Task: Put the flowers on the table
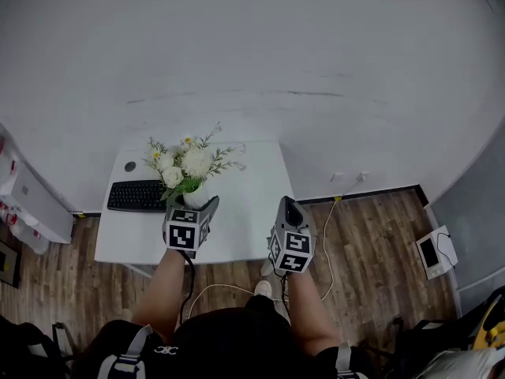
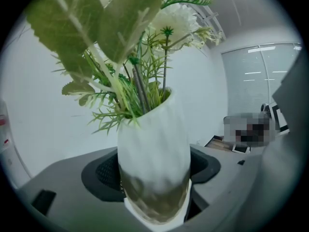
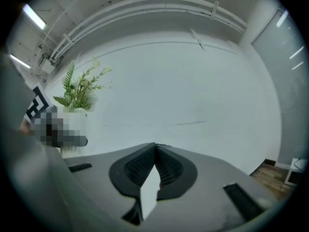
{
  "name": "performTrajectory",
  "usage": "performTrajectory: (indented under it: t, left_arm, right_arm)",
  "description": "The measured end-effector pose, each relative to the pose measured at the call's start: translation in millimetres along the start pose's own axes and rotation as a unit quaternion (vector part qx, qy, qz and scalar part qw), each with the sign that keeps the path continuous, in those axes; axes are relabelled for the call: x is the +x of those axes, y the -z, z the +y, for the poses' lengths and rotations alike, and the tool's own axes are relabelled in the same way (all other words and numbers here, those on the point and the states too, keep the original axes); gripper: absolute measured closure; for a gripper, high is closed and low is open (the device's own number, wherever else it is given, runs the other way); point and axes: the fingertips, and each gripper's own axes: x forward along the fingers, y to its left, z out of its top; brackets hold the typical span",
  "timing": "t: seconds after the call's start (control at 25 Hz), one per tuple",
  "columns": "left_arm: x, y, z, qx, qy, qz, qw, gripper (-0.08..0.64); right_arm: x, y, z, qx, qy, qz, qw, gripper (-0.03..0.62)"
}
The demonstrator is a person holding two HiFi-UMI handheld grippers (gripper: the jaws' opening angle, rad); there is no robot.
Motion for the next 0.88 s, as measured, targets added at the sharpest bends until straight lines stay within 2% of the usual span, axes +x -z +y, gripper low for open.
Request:
performTrajectory:
  t: [0.12,0.6,0.88]
  left_arm:
    - [21.8,-8.6,-1.2,0.001,-0.002,0.003,1.0,0.182]
    - [166.6,-69.1,-19.7,-0.011,-0.022,0.021,0.9995,0.181]
    - [225.8,-76.6,-32.9,-0.023,-0.031,0.035,0.9986,0.181]
  right_arm:
    - [22.1,-0.8,-12.6,0.006,-0.004,0.004,1.0,0.592]
    - [157.9,-8.6,-91.9,0.004,-0.055,0.037,0.998,0.592]
    - [216.8,-8.8,-129.4,0.008,-0.073,0.046,0.996,0.592]
